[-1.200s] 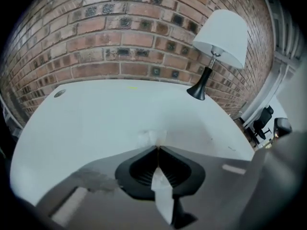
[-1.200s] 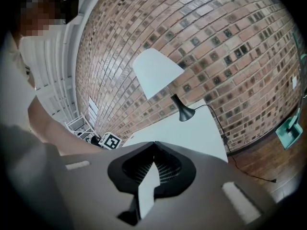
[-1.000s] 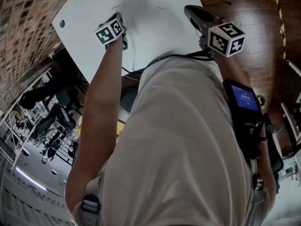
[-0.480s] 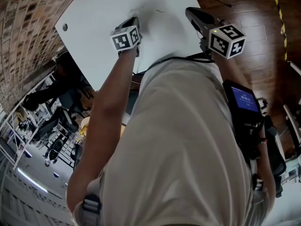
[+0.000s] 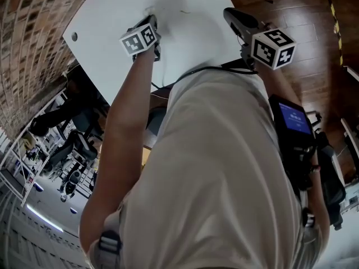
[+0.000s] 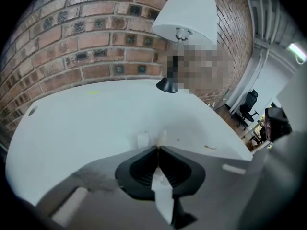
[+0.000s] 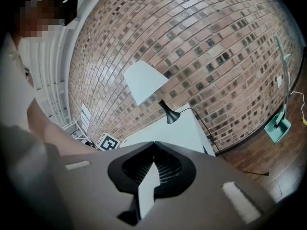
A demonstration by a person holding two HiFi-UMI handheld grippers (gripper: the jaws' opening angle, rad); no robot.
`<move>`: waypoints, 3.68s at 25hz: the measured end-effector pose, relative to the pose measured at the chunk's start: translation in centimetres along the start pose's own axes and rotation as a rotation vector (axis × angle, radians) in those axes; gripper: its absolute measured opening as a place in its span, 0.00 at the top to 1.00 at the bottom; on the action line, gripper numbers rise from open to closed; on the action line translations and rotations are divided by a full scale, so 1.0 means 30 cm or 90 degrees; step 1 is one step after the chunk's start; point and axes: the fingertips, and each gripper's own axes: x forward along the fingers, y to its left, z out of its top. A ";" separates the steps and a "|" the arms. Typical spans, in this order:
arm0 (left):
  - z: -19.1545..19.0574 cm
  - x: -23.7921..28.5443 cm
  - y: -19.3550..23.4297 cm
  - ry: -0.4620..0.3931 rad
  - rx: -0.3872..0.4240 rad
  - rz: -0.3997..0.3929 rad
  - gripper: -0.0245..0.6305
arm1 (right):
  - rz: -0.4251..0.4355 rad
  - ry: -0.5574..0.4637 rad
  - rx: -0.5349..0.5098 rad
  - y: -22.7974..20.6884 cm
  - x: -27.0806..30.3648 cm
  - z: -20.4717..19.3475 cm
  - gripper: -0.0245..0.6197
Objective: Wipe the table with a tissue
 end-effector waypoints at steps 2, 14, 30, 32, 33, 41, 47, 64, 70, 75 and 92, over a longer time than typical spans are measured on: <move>0.004 0.001 -0.003 -0.003 0.004 0.001 0.93 | -0.003 -0.002 0.001 -0.007 -0.002 0.001 0.95; 0.074 0.069 -0.124 -0.003 0.054 -0.027 0.93 | -0.018 -0.011 0.012 -0.039 -0.021 -0.004 0.95; -0.042 0.032 -0.267 0.033 0.056 -0.142 0.93 | 0.005 -0.011 -0.002 -0.007 -0.009 0.007 0.95; -0.062 -0.008 -0.271 0.004 0.027 -0.149 0.93 | 0.007 -0.010 -0.004 -0.006 -0.008 0.007 0.95; -0.080 -0.031 -0.277 -0.003 0.016 -0.155 0.93 | 0.009 -0.009 -0.004 -0.004 -0.006 0.005 0.95; -0.145 -0.096 -0.286 -0.009 -0.015 -0.159 0.93 | 0.018 0.010 -0.025 0.022 -0.013 0.023 0.95; -0.028 -0.087 -0.214 -0.048 0.036 -0.136 0.93 | 0.034 -0.001 -0.039 0.058 0.050 0.020 0.95; 0.048 0.089 -0.211 -0.009 0.067 -0.108 0.93 | -0.026 -0.016 0.002 -0.057 -0.043 -0.006 0.95; 0.053 0.107 -0.178 0.004 0.108 -0.097 0.93 | -0.041 -0.026 0.014 -0.077 -0.045 0.001 0.95; 0.051 0.105 -0.169 0.005 0.084 -0.099 0.93 | -0.046 -0.030 0.019 -0.085 -0.050 0.000 0.95; 0.008 0.092 -0.325 0.005 0.110 -0.143 0.93 | -0.051 -0.033 0.020 -0.092 -0.067 -0.003 0.95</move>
